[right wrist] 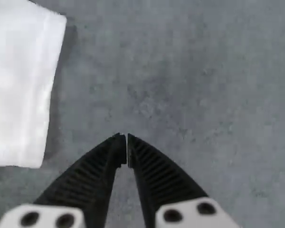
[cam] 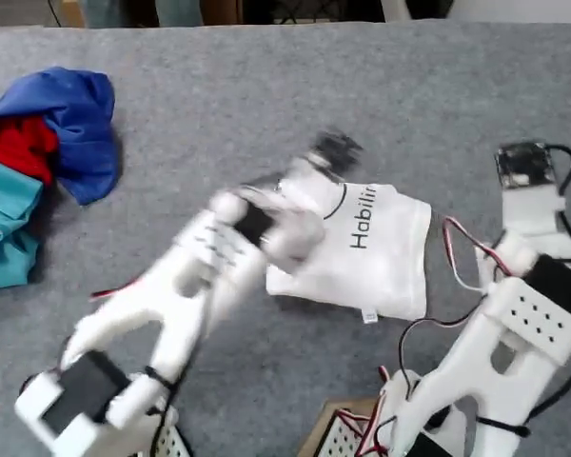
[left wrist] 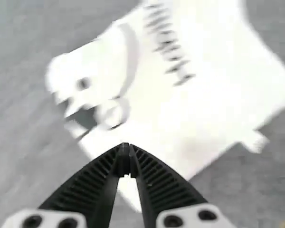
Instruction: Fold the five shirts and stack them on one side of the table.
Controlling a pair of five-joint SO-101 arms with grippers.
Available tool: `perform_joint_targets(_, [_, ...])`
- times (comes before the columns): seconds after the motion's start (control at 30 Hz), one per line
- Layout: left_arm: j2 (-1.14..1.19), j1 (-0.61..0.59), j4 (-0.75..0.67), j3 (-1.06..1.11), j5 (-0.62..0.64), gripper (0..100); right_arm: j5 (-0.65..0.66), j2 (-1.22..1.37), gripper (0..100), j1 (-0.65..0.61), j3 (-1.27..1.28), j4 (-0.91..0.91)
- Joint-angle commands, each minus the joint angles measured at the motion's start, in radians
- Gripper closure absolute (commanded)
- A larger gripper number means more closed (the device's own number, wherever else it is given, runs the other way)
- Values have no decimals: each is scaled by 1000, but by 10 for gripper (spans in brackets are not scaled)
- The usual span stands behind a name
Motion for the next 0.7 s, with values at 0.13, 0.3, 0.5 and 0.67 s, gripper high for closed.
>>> perform_joint_targets(0.13, [387,27,-160,-228,-9,970,15,-7,984,57,150,-5])
perform_joint_targets(0.3, [549,-153,-71,-386,-9,971,20,-7,984,55,183,-5])
perform_joint_targets(0.5, [552,-236,-21,-403,-14,971,17,-2,984,49,182,-17])
perform_joint_targets(0.67, [549,-220,-18,-414,-9,971,15,-2,984,49,182,-43])
